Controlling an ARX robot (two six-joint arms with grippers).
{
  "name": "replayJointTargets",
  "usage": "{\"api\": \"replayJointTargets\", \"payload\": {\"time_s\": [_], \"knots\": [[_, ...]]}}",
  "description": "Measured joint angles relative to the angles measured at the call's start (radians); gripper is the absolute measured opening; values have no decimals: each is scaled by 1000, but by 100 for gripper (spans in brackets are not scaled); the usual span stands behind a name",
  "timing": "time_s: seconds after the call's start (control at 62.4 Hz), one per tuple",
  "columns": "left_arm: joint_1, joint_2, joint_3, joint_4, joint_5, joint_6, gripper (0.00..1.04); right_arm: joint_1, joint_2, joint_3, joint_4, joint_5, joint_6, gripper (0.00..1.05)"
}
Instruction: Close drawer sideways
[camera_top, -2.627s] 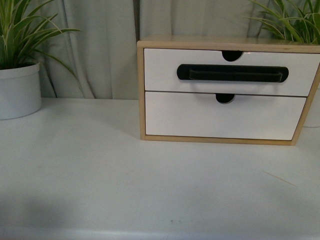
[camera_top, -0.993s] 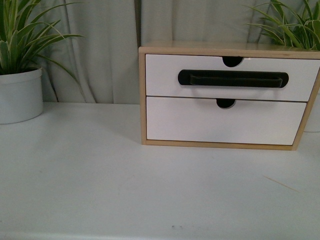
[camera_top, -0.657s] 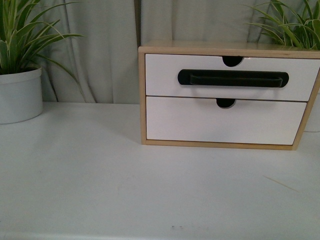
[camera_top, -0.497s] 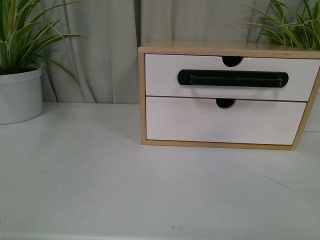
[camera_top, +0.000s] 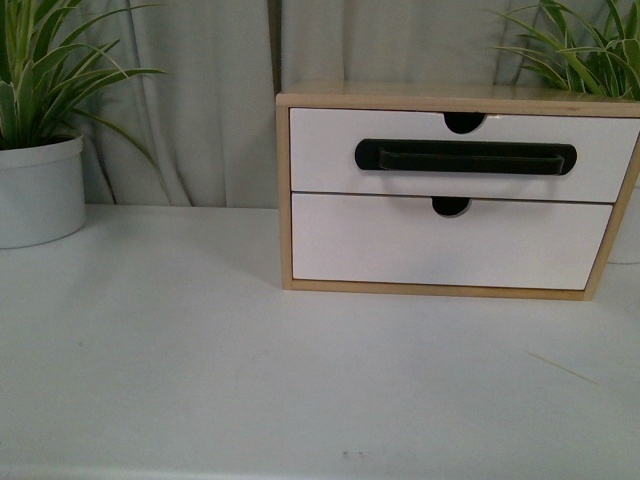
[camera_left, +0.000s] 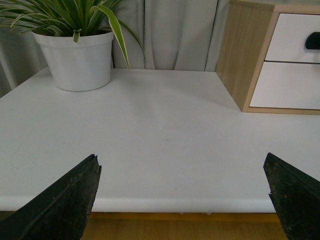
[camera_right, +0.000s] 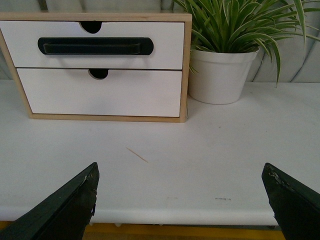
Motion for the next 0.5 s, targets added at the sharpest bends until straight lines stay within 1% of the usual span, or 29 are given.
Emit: {"api": "replayJointTargets", "payload": {"time_s": [0.497], "knots": [[0,0,0,0,0,0,99,0,0,0,0,0,0,96]]}}
